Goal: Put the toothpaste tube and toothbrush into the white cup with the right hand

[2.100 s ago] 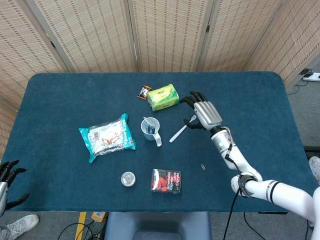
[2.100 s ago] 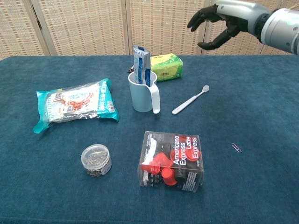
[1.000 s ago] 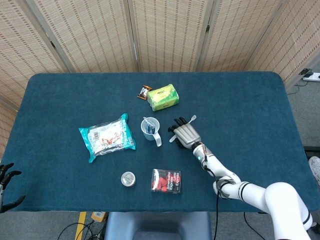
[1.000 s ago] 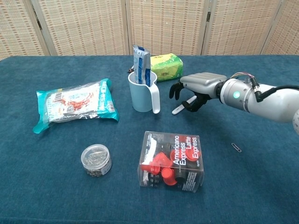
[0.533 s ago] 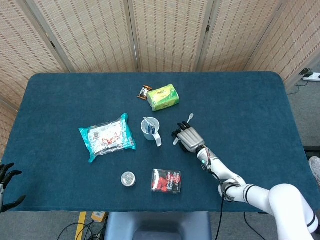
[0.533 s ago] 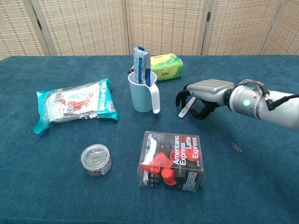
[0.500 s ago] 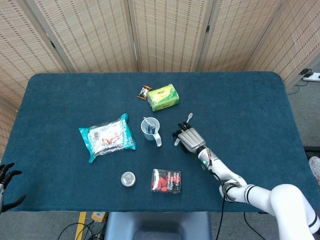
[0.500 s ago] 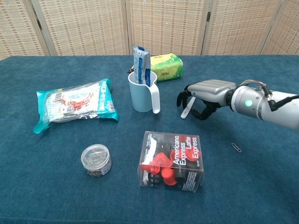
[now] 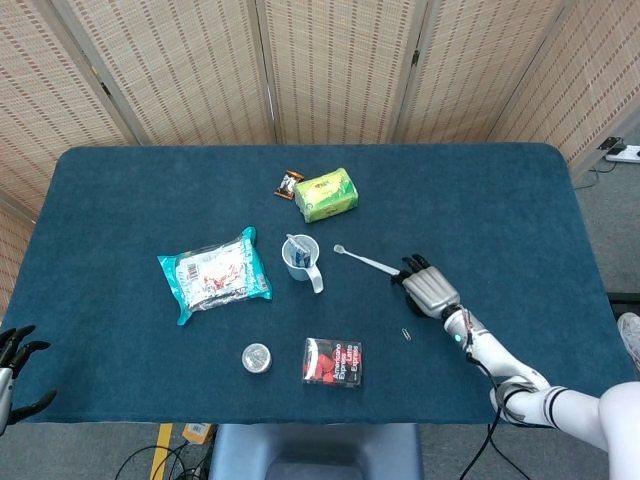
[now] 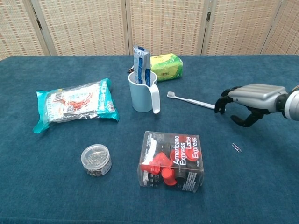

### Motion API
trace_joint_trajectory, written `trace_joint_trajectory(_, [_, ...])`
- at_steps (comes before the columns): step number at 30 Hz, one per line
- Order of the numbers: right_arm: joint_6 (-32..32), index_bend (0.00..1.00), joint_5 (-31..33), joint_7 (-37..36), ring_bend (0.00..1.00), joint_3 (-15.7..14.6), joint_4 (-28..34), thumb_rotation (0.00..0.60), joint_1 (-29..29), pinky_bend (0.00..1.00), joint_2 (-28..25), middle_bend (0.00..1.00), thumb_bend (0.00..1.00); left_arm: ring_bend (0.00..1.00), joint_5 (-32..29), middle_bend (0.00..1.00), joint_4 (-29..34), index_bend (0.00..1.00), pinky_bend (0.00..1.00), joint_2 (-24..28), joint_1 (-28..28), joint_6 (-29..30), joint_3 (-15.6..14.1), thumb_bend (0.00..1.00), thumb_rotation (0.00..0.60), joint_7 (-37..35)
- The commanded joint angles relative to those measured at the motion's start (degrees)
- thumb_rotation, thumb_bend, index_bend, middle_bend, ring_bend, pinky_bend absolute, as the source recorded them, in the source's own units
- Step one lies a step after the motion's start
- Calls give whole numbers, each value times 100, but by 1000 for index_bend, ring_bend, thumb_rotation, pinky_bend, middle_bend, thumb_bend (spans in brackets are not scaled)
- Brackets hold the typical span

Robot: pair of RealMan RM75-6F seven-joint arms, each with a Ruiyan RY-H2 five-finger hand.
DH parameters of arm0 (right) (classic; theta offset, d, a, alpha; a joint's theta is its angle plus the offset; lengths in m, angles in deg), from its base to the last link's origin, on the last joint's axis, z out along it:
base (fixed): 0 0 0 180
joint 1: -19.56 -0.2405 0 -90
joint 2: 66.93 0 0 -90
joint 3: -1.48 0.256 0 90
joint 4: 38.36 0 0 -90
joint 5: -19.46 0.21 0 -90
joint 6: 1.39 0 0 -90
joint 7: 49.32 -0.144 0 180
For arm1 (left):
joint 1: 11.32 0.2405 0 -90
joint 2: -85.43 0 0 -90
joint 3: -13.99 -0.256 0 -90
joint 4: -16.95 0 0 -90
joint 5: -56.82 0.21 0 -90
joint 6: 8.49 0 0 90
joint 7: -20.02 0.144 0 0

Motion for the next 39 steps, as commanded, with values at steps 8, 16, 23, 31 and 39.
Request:
trace_joint_trajectory(8, [171,277,122,-355,41,554,-82,600,-133,44,133,293,550,128,40,165,24,319,163,-9,-15,22,6,204,600,25])
trace_joint_trajectory(16, [-263,277,445,-198,41,910,-631,600,-582,44,812,293,550,128,-48,165,-20,318,163,13,25,17,6,204,600,-23])
trace_joint_trajectory(23, [-490,277,646,-16,41,1024,-1200,600,-800,44,1264,296,550,128,-97,165,-104,318,163,-9,84,28,-19,204,600,-95])
trace_joint_trajectory(31, [-592,277,625,-69,41,1018,-1447,600,-864,44,1440,299,550,128,-84,165,-132,319,163,-35,80,16,-19,204,600,-104])
trace_joint_trajectory(39, [-476,277,312,-223,41,823,-1089,600,-762,44,1320,300,549,128,-88,165,-93,319,163,-24,73,-6,-18,204,600,-59])
